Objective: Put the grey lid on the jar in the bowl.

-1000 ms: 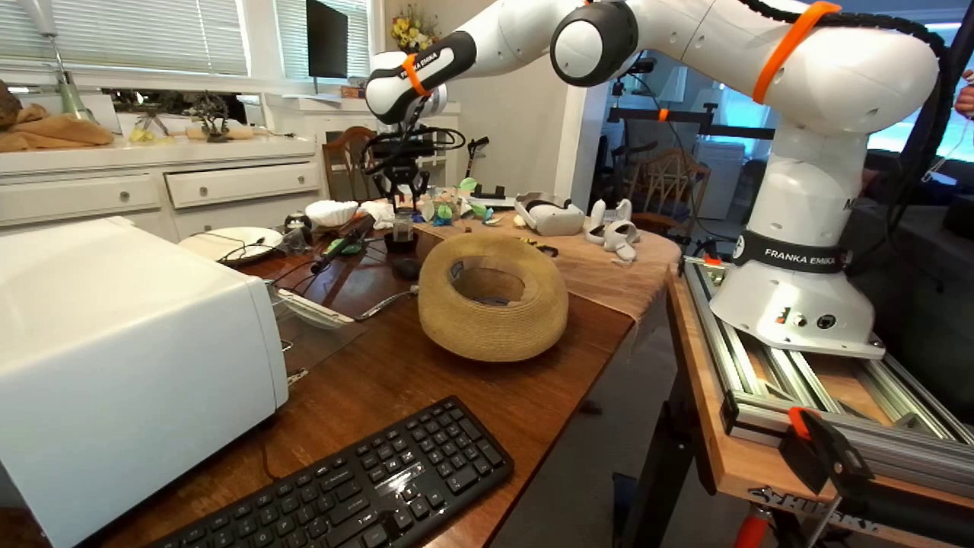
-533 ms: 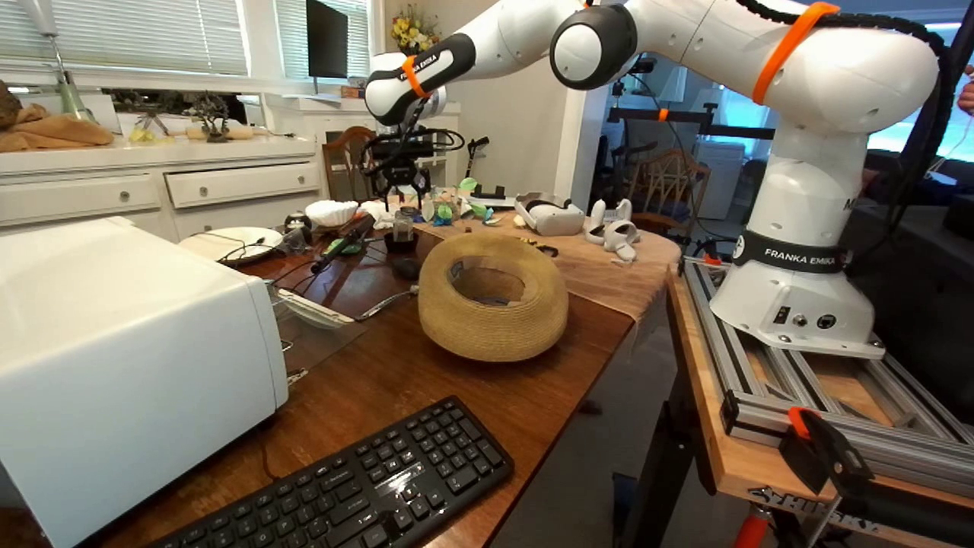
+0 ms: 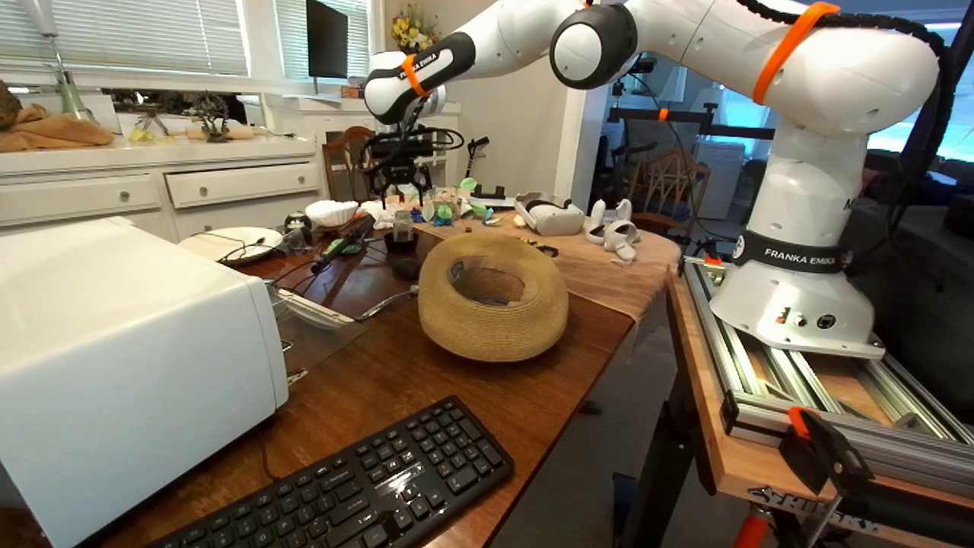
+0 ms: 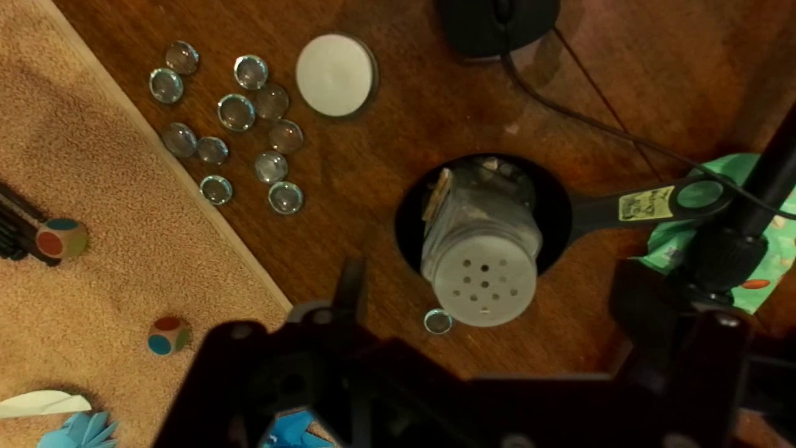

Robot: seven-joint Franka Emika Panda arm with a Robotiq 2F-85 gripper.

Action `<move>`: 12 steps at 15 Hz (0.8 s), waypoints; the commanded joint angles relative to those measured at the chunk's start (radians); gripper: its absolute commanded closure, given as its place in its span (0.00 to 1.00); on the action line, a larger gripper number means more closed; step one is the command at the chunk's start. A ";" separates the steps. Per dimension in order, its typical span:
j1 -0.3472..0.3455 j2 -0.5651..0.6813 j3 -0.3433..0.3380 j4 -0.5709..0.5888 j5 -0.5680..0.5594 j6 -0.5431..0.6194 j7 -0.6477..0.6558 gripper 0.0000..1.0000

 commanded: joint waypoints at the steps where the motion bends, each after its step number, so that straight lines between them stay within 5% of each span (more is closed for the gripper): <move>1: 0.010 -0.021 0.000 -0.011 -0.005 -0.021 -0.007 0.00; 6: 0.038 -0.083 0.010 -0.102 -0.016 -0.023 -0.090 0.00; 12: 0.075 -0.207 0.005 -0.369 -0.027 -0.011 -0.258 0.00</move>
